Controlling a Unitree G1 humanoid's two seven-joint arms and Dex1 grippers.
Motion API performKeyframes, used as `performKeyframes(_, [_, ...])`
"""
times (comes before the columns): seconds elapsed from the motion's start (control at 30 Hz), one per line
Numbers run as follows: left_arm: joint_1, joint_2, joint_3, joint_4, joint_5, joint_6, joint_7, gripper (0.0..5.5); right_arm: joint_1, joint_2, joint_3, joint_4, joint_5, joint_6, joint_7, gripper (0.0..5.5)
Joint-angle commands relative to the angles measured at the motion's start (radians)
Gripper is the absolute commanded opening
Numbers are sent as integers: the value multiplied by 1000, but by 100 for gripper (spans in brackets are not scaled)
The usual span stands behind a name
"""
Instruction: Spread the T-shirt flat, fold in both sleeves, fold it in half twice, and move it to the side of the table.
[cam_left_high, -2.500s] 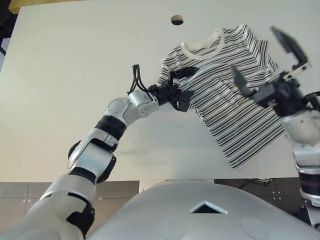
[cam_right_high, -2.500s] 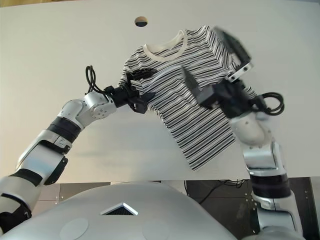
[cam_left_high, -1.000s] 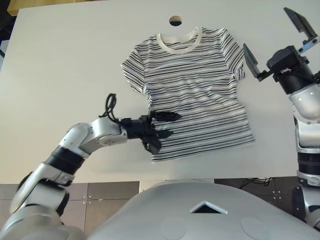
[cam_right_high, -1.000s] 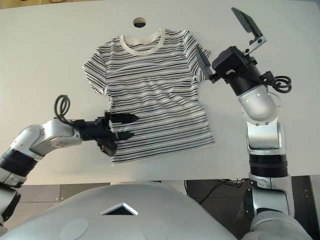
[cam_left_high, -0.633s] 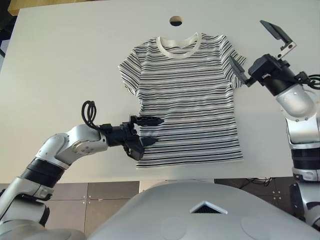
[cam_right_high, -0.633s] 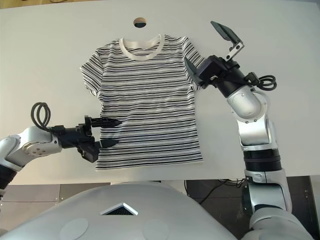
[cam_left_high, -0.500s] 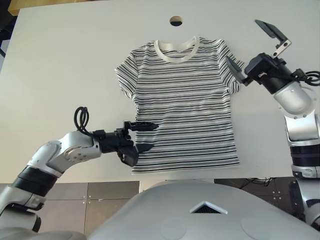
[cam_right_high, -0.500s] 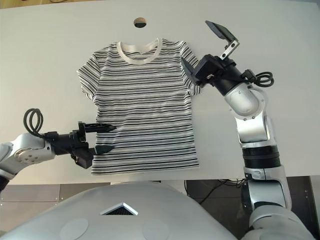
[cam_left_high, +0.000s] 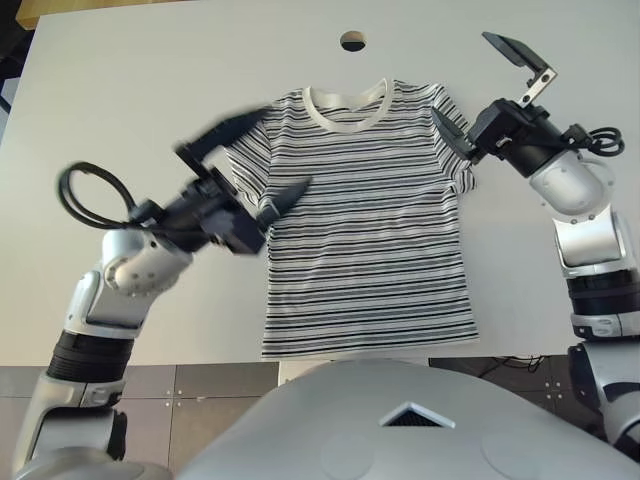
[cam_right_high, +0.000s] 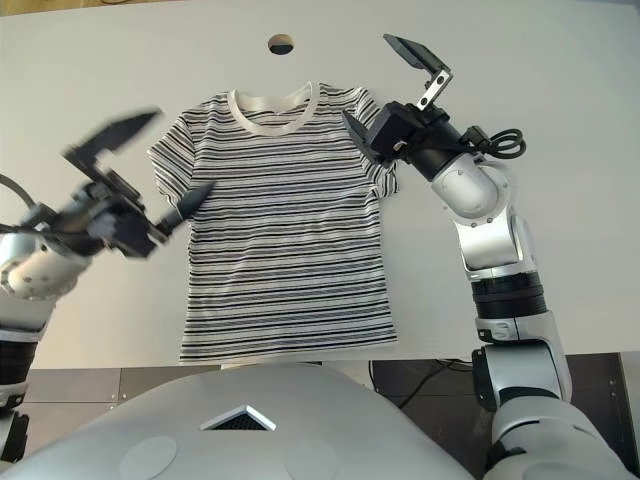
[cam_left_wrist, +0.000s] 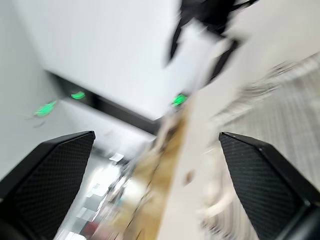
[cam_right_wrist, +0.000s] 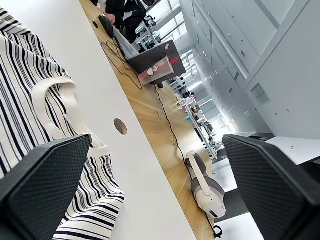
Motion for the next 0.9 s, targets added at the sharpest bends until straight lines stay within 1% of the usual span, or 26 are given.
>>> performKeyframes(0.03, [41,30,16,115,257,117,59,460,57,-19,-22,-44,-3,-20,-5,483])
performKeyframes(0.1, [95,59,-1,136,330,139,47,460,79,-34,-43,-56,2,-22,-5,483])
performKeyframes(0.17, [126,83,-21,130,354,130,11,460,87,-41,-57,-57,2,-21,-6,483])
performKeyframes(0.33, [71,101,-100,198,388,90,-43,460,68,-26,-53,-27,-6,-23,-9,483])
performKeyframes(0.5, [39,136,-138,238,426,73,-78,460,80,-22,-53,-16,-7,-23,-13,483])
performKeyframes(0.63, [-69,116,-195,292,512,90,-61,460,96,-9,-39,-4,-12,-26,-19,483])
performKeyframes(0.77, [-175,54,-242,357,565,140,-15,460,109,-4,-41,2,-12,-26,-32,483])
performKeyframes(0.9, [-213,23,-263,434,597,203,51,460,122,-7,-53,3,-2,-25,-41,483])
